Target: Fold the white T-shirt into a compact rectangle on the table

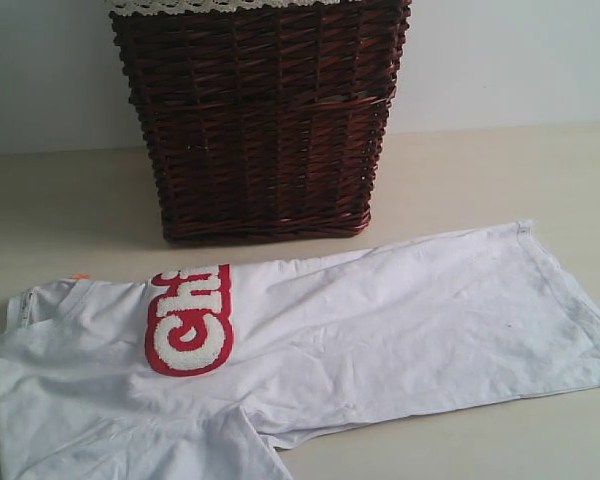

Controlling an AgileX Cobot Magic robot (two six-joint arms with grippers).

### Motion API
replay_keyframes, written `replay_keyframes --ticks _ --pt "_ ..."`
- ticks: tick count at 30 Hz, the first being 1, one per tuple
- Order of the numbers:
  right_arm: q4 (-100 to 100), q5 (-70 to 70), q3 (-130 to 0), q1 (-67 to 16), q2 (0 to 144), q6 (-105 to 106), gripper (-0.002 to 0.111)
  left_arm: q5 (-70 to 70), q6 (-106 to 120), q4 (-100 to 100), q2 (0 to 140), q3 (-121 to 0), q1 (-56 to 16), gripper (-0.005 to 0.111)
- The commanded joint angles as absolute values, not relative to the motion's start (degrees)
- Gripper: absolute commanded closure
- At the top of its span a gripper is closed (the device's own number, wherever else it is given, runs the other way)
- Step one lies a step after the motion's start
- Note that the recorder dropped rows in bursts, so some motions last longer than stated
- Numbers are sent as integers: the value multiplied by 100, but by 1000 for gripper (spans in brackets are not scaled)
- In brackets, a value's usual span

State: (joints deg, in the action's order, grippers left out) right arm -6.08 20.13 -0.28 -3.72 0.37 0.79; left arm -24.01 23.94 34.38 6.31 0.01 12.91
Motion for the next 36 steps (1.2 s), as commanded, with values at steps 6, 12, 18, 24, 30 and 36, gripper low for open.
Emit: replay_keyframes --ticks 6,12,18,24,30,36 --pt "-615 1979 0 -383 0 80 99 -2042 1606 1177 0 0 -220 104" --pt "-615 1979 0 -383 0 80 99 -2102 1775 1311 4028 -1878 -517 104" --pt "-615 1979 0 -383 0 80 99 -4793 3469 2365 6284 -3600 -517 104" --pt "-615 1979 0 -383 0 80 99 -5453 5415 3359 6754 -3614 -528 104" --pt "-615 1979 0 -383 0 80 99 -5723 6317 3853 7500 -3614 -528 104" --pt "-615 1979 0 -383 0 80 99 -6996 6948 4796 7843 -3614 -528 74"
